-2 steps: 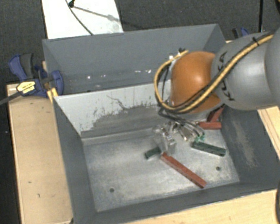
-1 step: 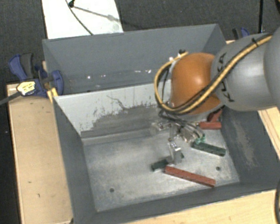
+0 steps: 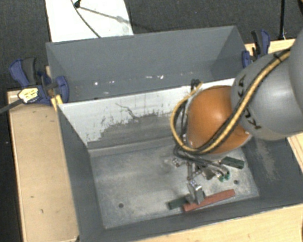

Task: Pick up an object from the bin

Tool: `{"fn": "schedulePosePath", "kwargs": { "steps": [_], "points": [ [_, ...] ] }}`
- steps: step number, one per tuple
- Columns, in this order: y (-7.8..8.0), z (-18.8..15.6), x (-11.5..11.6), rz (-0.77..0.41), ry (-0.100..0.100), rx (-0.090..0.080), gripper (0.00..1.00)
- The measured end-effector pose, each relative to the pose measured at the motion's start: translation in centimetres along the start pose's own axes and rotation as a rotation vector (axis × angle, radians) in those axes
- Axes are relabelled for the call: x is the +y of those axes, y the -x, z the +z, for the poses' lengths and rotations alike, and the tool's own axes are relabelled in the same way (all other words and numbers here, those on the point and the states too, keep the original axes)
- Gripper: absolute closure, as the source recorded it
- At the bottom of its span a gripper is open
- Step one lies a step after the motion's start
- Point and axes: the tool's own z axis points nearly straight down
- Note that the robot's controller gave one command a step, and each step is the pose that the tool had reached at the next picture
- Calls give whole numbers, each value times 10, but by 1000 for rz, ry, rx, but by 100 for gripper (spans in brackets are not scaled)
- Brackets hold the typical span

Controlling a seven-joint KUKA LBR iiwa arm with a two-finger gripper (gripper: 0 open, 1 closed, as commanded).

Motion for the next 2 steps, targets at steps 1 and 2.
{"fn": "schedulePosePath", "kwargs": {
  "steps": [1, 2],
  "points": [
    [-3, -77, -91, 11, -10, -9, 0],
    [-27, -8, -187, 47, -4, 1, 0]
  ]
}}
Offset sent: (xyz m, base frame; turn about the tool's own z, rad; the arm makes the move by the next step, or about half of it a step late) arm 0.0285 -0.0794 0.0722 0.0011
